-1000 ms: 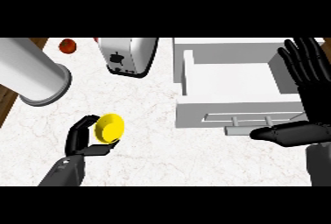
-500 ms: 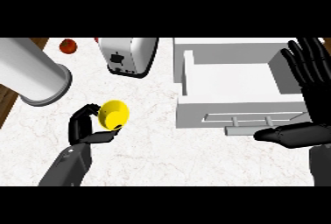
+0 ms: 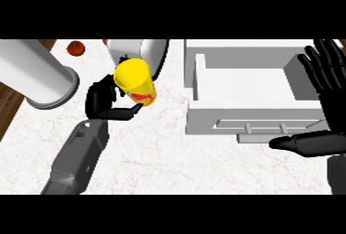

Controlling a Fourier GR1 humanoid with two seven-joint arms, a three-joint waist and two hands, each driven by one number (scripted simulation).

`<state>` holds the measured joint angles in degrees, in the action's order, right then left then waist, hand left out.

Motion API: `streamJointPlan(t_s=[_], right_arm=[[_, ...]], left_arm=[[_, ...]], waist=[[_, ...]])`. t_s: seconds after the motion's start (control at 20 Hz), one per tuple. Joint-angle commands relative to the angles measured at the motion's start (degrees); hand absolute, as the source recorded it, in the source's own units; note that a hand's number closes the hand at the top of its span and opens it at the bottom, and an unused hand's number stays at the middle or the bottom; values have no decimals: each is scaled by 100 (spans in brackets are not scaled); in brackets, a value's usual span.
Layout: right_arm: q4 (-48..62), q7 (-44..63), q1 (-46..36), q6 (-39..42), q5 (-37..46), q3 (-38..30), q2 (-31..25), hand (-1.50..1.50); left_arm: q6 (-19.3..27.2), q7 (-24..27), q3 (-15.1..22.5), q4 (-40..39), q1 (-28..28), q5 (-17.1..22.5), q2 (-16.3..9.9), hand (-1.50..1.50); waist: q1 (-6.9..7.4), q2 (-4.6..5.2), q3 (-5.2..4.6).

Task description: Pick up the cup, place it into the drawer and close the drawer

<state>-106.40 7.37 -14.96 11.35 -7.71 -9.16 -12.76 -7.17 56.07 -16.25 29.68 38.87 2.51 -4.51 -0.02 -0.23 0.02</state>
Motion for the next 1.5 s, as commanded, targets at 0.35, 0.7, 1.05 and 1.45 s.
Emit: streamJointPlan(t_s=[0.35,0.7,1.05,1.45], right_arm=[[285,-438,133,107,90,-41,10,-150],[308,-267,-187,-92,140,-24,87,-150],[432,-510,-61,233,-32,-106,-63,-150],[394,-346,-342,199,32,180,64,-150]], left_arm=[[834,-2314,954,1507,1479,268,445,150],[1943,-3398,1552,1338,2554,496,450,150],[2666,-4130,2024,-96,3633,975,451,150],[2455,-4132,2726,-1227,3860,1207,451,150]], waist=[[-33,-5,5],[-105,32,1],[-334,80,6],[-691,190,10]])
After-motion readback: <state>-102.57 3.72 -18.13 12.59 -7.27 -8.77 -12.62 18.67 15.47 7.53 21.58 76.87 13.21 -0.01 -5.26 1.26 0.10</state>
